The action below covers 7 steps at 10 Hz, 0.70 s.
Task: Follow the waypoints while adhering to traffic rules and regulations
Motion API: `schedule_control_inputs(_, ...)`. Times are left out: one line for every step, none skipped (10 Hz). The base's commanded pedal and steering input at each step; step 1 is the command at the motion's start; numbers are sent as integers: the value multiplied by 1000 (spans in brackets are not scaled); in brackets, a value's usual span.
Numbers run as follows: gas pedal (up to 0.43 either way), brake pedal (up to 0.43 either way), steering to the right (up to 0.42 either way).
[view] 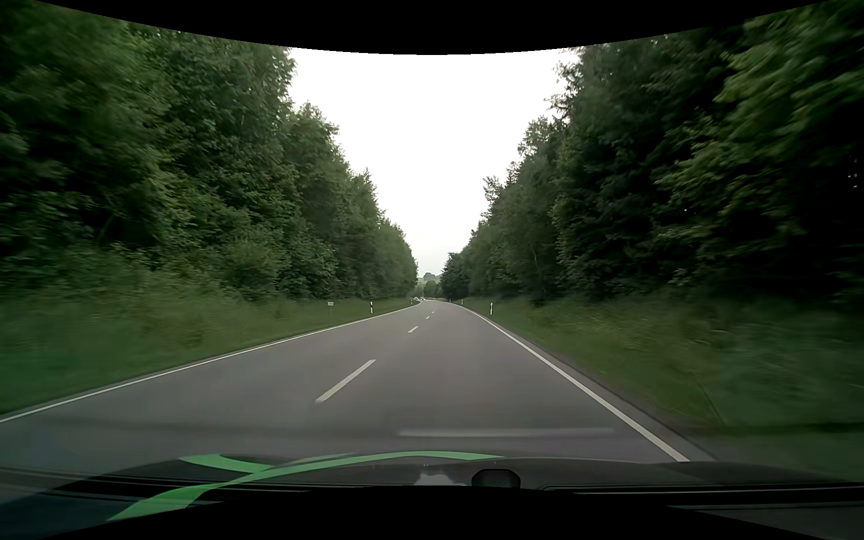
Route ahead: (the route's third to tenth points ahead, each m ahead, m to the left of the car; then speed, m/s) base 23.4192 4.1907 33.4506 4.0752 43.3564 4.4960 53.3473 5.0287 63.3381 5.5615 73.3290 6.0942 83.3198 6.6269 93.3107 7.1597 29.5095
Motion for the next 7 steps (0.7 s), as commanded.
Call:
schedule_control_inputs(150, 0, -5)
schedule_control_inputs(150, 0, -5)
schedule_control_inputs(150, 0, -5)
schedule_control_inputs(150, 0, -5)
schedule_control_inputs(150, 0, -5)
schedule_control_inputs(150, 0, -5)
schedule_control_inputs(157, 0, -5)
